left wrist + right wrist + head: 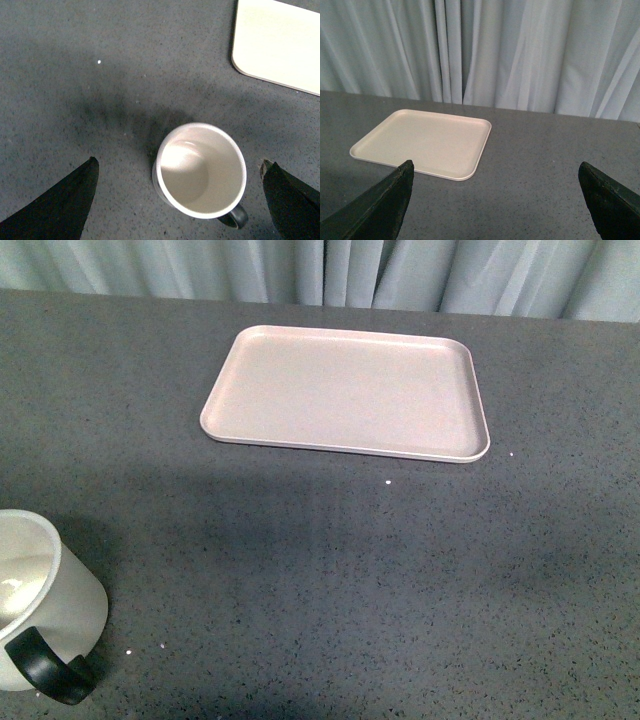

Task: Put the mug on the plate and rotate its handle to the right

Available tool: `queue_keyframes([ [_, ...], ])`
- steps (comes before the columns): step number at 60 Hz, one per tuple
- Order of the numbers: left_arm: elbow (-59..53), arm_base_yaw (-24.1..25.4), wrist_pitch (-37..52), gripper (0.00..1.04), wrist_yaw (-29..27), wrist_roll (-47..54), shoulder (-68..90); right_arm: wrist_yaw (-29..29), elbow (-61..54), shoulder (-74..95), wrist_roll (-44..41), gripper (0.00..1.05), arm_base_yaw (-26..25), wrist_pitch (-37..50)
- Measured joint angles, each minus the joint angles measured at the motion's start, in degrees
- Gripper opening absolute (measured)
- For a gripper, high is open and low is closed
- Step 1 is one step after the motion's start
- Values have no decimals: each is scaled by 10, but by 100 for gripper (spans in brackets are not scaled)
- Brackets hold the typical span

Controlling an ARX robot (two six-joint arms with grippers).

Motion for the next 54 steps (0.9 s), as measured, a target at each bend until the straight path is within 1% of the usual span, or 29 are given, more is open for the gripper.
queue_keyframes([
  [9,21,-2,57,95,-1,58,116,0,0,0,0,95,0,0],
  [14,23,-5,79,95,6,77,167,0,0,0,0,96,0,0],
  [19,23,-12,94,95,2,94,202,0,0,0,0,96,0,0],
  [35,33,-21,132,95,0,106,276,0,0,0,0,95,0,0],
  [43,35,-15,140,95,7,119,304,0,0,0,0,96,0,0],
  [54,43,13,169,95,17,143,356,0,0,0,0,96,0,0],
])
